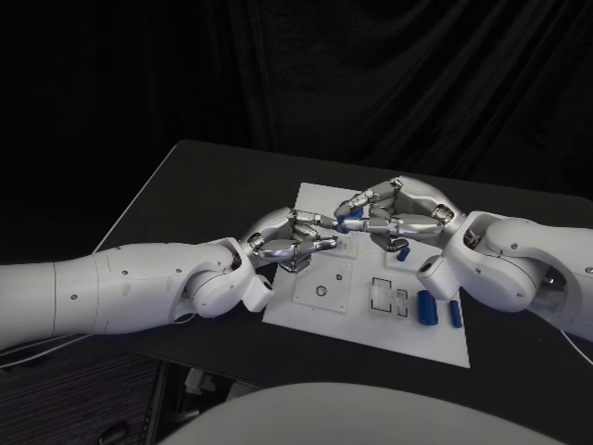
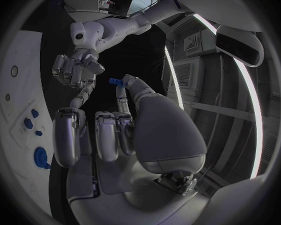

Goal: Assemble the parts on the task board

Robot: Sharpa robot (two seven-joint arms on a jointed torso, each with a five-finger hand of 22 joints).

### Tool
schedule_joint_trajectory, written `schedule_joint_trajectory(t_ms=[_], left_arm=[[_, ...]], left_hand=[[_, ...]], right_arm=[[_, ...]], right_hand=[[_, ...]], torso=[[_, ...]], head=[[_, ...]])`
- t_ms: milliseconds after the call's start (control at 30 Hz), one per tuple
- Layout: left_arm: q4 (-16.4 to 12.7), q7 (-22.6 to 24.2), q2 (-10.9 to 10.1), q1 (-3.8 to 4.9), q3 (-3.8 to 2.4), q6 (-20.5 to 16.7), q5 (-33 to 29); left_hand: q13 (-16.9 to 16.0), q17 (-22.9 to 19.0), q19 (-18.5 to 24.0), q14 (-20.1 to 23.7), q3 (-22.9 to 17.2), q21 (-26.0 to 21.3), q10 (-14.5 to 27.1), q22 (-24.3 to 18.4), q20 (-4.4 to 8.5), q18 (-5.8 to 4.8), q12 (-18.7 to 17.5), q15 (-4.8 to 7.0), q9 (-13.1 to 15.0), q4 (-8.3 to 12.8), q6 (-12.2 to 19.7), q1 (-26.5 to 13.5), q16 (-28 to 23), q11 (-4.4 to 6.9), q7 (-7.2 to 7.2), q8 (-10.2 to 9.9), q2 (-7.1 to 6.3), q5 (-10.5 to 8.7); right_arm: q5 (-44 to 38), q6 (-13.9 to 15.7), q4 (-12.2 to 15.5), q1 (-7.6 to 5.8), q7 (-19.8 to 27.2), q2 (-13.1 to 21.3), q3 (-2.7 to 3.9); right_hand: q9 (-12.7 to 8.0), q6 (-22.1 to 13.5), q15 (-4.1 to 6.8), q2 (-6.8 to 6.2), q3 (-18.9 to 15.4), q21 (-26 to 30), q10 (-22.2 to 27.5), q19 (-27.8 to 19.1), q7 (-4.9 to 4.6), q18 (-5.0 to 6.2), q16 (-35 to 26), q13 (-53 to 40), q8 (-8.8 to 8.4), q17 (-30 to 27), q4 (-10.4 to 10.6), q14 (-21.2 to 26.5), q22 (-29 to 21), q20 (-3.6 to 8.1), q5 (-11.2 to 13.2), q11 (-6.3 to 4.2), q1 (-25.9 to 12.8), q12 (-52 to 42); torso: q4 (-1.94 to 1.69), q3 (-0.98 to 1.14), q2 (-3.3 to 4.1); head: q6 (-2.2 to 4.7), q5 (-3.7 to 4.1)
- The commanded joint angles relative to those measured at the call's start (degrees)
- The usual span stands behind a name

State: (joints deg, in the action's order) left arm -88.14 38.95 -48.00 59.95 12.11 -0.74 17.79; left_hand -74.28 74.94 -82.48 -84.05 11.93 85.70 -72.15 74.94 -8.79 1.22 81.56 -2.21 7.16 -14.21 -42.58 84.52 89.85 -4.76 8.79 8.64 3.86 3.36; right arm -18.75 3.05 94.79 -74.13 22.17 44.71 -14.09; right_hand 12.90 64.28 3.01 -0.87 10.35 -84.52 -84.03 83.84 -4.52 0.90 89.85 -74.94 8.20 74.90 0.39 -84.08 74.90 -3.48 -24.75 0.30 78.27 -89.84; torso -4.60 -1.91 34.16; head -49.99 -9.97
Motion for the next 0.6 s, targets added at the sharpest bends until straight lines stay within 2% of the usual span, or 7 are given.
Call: schedule_joint_trajectory(t_ms=[33, 133, 267, 433, 533, 567, 600], left_arm=[[-0.1, 2.8, 0.2, 0.12, -0.05, 1.9, 2.4], [0.0, 2.3, 0.0, 0.13, -0.05, 0.2, 4.2], [0.2, 0.8, -0.5, 0.18, -0.05, -1.6, 6.9], [0.1, -0.7, -1.2, 0.45, -0.05, -1.8, 8.3], [0.1, -1.0, -1.4, 0.84, -0.05, -1.5, 8.6], [0.1, -1.0, -1.5, 1.01, -0.05, -1.3, 8.7], [0.1, -1.0, -1.5, 1.13, -0.05, -1.1, 8.7]], left_hand=[[1.0, 15.1, 12.6, -6.0, 2.7, -8.0, 7.8, 6.8, -0.64, 3.16, -3.5, -1.05, 0.1, -1.1, 0.2, -2.2, 0.2, -1.14, 0.68, -0.4, -0.99, -0.69], [3.4, 15.1, 23.0, -6.0, 4.8, -14.5, 13.5, 3.1, -1.35, 4.88, -6.2, -2.19, -0.1, -2.1, 1.4, -4.4, 0.2, -1.91, 1.45, -1.3, -1.53, -0.63], [6.4, 5.1, 47.0, 11.9, 5.2, -31.8, 25.1, -5.9, -2.77, 8.03, -11.1, -4.06, -0.1, -2.0, 2.8, -6.3, -3.0, -3.69, 1.12, -2.4, -2.46, -0.66], [5.4, 3.9, 47.9, 15.9, 4.3, -36.3, 28.4, -8.4, -3.93, 8.12, -11.2, -5.20, 0.1, -2.2, 2.7, -7.0, -3.7, -4.98, 1.56, -2.4, -2.84, -0.67], [-2.6, 9.1, 39.1, 5.3, 4.1, -32.9, 12.3, -7.7, -4.81, 8.71, -2.9, -5.01, 1.1, -1.8, 0.2, -6.9, -1.2, -4.81, 2.06, -0.6, -2.04, -0.62], [-7.9, 14.7, 25.6, -5.4, 4.0, -22.4, 0.5, -1.6, -4.50, 6.39, 2.1, -4.62, 1.8, -1.4, -1.0, -6.4, 0.1, -4.28, 2.69, 0.7, -1.17, -0.38], [-9.7, 15.1, 21.3, -6.0, 3.9, -18.7, -3.7, 0.7, -4.30, 5.51, 3.6, -4.46, 2.1, -1.2, -1.6, -6.0, 0.2, -4.06, 2.69, 1.4, -0.69, -0.29]], right_arm=[[0.4, -0.8, -0.1, 0.13, -0.9, 0.1, 0.01], [0.4, -0.6, -0.2, 0.13, -0.8, 0.2, 0.01], [0.4, -0.3, -0.4, 0.13, -0.8, 0.3, 0.01], [0.4, -0.1, -0.7, 0.12, -0.8, 0.4, 0.01], [0.4, 0.0, -0.9, 0.12, -0.8, 0.4, 0.01], [0.4, 0.0, -1.0, 0.12, -0.8, 0.5, 0.01], [0.4, 0.1, -1.1, 0.12, -0.9, 0.5, 0.01]], right_hand=[[3.9, -0.1, -0.16, 0.76, -0.2, 0.3, -6.0, 2.7, 0.14, 0.74, 0.1, -15.1, 0.16, 15.1, 0.1, -5.9, 12.9, 0.05, 0.2, 0.07, 0.0, -0.2], [3.9, -0.1, -0.16, 0.76, -0.2, 0.3, -6.0, 2.7, 0.14, 0.74, 0.1, -15.1, 0.16, 15.1, 0.1, -5.9, 12.9, 0.05, 0.2, 0.07, 0.0, -0.2], [3.9, -0.1, -0.16, 0.77, -0.3, 0.3, -6.0, 2.6, 0.14, 0.75, 0.1, -15.1, 0.16, 15.1, 0.1, -5.9, 12.9, 0.04, 0.2, 0.07, 0.1, -0.2], [3.9, -0.1, -0.16, 0.77, -0.3, 0.3, -6.0, 2.6, 0.14, 0.75, 0.1, -15.1, 0.16, 15.1, 0.1, -5.9, 12.9, 0.04, 0.2, 0.07, 0.1, -0.2], [3.9, -0.1, -0.17, 0.77, -0.3, 0.3, -6.0, 2.7, 0.15, 0.74, 0.1, -15.1, 0.18, 15.1, 0.1, -5.9, 12.9, 0.03, 0.2, 0.06, 0.1, -0.2], [3.9, -0.1, -0.17, 0.77, -0.3, 0.3, -6.0, 2.7, 0.15, 0.74, 0.1, -15.1, 0.18, 15.1, 0.1, -5.9, 12.9, 0.03, 0.2, 0.06, 0.1, -0.2], [3.9, -0.1, -0.17, 0.77, -0.3, 0.3, -6.0, 2.7, 0.15, 0.74, 0.1, -15.1, 0.18, 15.1, 0.1, -5.9, 12.9, 0.03, 0.2, 0.06, 0.1, -0.2]], torso=[[0.03, 0.03, -0.01], [0.07, 0.03, -0.06], [0.04, 0.00, -0.06], [0.01, 0.02, -0.08], [-0.07, 0.05, -0.14], [-0.09, 0.06, -0.15], [-0.09, 0.07, -0.17]], head=[[-0.01, 0.17], [-0.01, 0.27], [-0.01, 0.55], [-0.01, 0.67], [-0.01, 0.79], [-0.01, 0.85], [-0.01, 0.91]])
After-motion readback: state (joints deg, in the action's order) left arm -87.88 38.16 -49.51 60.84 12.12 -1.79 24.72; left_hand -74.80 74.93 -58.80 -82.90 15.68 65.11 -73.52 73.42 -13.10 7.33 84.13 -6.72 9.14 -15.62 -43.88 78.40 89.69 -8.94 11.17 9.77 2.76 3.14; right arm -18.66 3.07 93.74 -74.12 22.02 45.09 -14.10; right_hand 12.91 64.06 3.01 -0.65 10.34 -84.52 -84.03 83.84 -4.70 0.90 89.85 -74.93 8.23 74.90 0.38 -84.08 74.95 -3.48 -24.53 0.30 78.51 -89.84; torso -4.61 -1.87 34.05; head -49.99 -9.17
